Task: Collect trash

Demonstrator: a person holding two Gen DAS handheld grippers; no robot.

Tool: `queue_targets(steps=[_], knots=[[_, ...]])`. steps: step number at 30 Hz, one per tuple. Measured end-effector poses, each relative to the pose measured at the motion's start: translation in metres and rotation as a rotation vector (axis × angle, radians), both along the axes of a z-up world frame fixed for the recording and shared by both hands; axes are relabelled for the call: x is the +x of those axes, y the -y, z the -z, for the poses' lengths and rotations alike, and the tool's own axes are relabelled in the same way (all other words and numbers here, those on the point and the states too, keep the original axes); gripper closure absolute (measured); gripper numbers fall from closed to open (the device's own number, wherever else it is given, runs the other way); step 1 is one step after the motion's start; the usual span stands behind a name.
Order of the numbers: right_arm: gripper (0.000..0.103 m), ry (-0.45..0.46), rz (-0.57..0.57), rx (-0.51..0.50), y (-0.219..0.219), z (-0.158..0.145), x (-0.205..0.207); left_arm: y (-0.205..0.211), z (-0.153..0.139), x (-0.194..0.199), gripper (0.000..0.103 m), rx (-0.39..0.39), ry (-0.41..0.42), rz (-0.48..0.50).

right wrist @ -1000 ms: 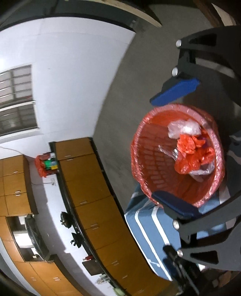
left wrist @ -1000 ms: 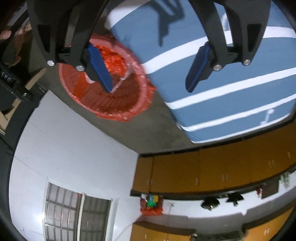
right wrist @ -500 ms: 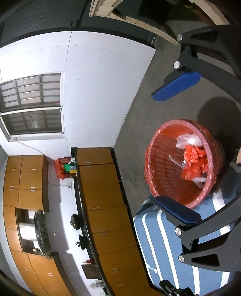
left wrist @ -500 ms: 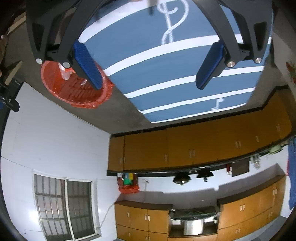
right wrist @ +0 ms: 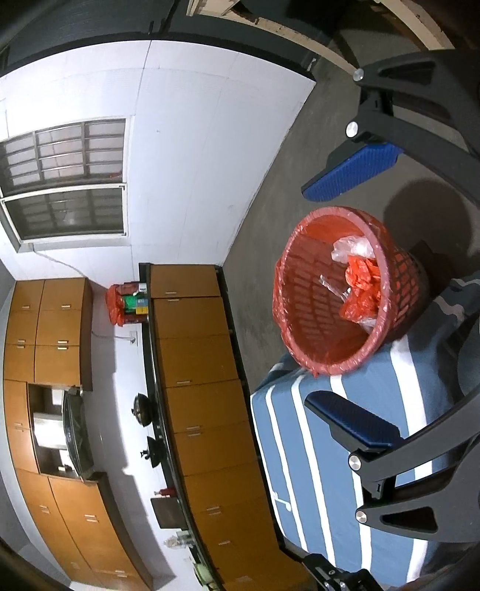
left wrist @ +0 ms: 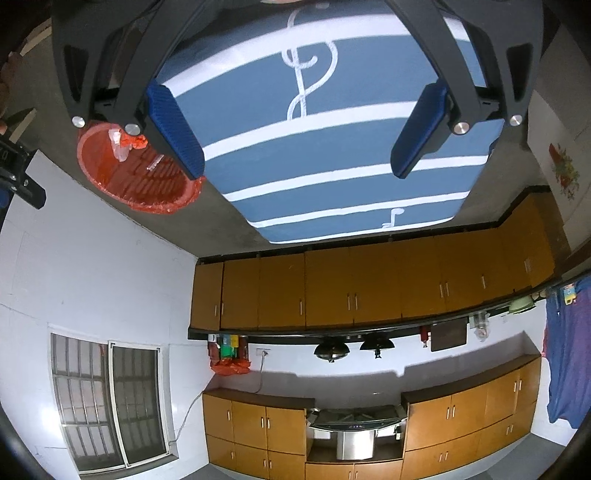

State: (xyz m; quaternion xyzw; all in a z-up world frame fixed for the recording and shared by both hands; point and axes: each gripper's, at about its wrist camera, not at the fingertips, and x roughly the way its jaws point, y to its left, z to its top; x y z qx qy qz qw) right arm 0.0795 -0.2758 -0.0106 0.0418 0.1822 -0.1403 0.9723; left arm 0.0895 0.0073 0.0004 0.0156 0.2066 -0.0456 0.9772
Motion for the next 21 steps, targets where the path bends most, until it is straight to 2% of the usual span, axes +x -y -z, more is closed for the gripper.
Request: queue_targets(steps=[21], knots=[[0.002,-0.012,-0.019,-0.006,-0.021,0.008,-0.028,-0.004,0.003,-0.04,0.004,0.007,0.0,-0.02]])
